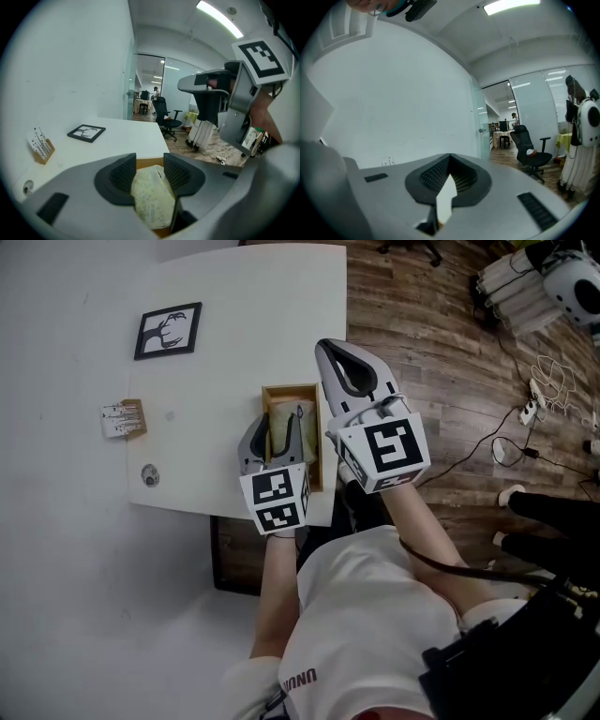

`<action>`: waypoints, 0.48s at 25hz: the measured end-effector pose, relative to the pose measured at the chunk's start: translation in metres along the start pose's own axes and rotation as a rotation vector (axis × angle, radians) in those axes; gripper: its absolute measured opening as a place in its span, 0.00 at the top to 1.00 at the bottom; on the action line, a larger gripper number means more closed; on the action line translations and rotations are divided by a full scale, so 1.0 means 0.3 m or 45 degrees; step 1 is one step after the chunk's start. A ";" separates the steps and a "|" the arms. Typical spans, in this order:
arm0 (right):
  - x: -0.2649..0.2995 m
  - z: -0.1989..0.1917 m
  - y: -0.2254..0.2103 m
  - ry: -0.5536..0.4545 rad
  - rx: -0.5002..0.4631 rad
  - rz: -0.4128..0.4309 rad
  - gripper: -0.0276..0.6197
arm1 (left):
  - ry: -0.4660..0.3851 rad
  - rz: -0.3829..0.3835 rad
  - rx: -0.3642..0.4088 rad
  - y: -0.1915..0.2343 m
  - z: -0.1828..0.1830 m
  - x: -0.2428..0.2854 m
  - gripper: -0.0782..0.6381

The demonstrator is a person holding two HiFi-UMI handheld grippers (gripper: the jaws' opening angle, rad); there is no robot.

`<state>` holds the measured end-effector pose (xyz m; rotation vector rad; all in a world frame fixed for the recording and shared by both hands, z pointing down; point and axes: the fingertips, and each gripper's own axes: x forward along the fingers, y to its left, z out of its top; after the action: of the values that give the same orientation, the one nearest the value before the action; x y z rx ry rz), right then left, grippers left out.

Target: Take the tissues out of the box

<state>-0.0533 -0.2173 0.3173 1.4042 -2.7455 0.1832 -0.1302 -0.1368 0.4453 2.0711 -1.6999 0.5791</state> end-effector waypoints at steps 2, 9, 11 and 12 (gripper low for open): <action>0.000 -0.004 -0.007 0.003 0.004 -0.007 0.93 | 0.034 -0.022 -0.008 -0.009 -0.016 0.014 0.63; 0.002 -0.017 -0.031 0.013 0.010 -0.028 0.93 | 0.145 -0.060 -0.016 -0.032 -0.073 0.057 0.57; 0.001 -0.022 -0.036 0.017 0.012 -0.034 0.93 | 0.177 -0.067 -0.021 -0.037 -0.086 0.066 0.57; -0.002 -0.024 -0.039 0.018 0.014 -0.036 0.93 | 0.194 -0.067 -0.021 -0.038 -0.094 0.070 0.57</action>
<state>-0.0435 -0.2229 0.3253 1.4376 -2.7155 0.2061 -0.1170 -0.1365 0.4798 1.9991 -1.5550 0.6850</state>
